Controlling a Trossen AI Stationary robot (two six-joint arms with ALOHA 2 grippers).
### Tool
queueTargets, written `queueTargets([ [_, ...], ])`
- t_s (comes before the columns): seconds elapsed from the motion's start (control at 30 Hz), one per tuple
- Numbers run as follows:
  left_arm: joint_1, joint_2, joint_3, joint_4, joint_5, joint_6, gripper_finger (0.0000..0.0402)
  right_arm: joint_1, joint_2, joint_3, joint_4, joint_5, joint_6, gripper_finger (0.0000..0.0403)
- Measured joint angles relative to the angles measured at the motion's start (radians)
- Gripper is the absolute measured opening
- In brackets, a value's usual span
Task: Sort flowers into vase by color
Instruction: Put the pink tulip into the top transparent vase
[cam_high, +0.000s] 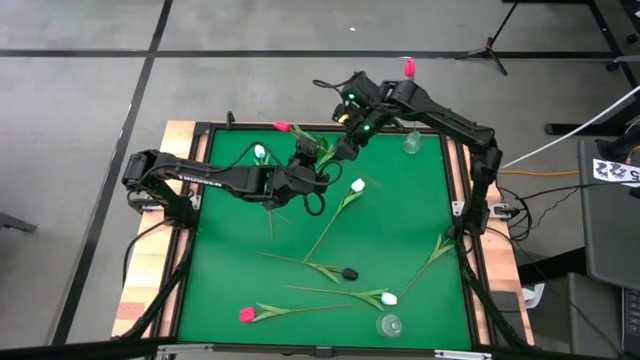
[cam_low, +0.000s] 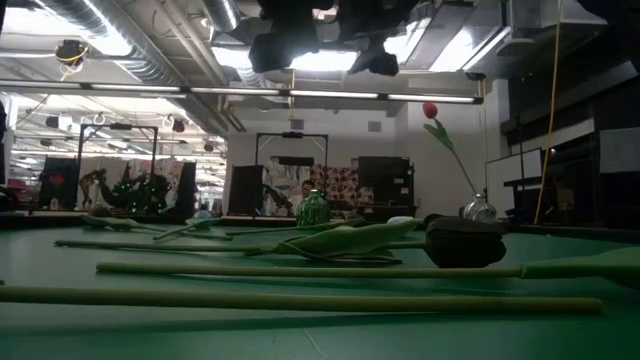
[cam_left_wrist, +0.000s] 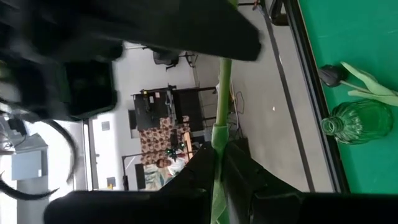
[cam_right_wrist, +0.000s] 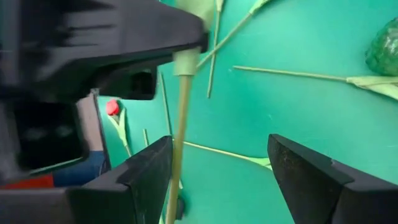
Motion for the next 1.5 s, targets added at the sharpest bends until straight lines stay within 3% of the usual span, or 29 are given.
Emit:
queueTargets([
  [0.17,0.0,0.0,0.0,0.0,0.0,-0.002,0.0015,0.0,0.009,0.0,0.012,0.025,-0.005,0.0257],
  [0.27,0.0,0.0,0.0,0.0,0.003,-0.003,0.0015,0.0,0.009,0.0,0.004,0.03,-0.006,0.0234],
  [0.5,0.001,0.0,0.0,0.0,0.015,-0.003,0.0015,0.0,0.01,0.001,0.002,0.03,-0.025,0.0141],
  [0.73,0.002,0.0,0.0,-0.002,0.03,-0.003,0.0015,0.0,0.01,0.001,0.0,0.033,-0.056,0.0015],
  [0.97,0.002,0.0,0.0,-0.003,0.053,-0.046,0.0019,0.0,0.01,0.001,-0.006,0.039,-0.082,0.0009],
  [1.13,-0.013,-0.012,-0.001,0.045,0.016,-0.111,0.0055,-0.001,0.011,0.001,0.008,0.109,-0.09,0.0009],
  [1.5,-0.027,-0.273,0.044,0.127,-0.023,-0.627,0.0153,-0.067,0.007,0.001,0.196,0.183,-0.063,0.0004],
])
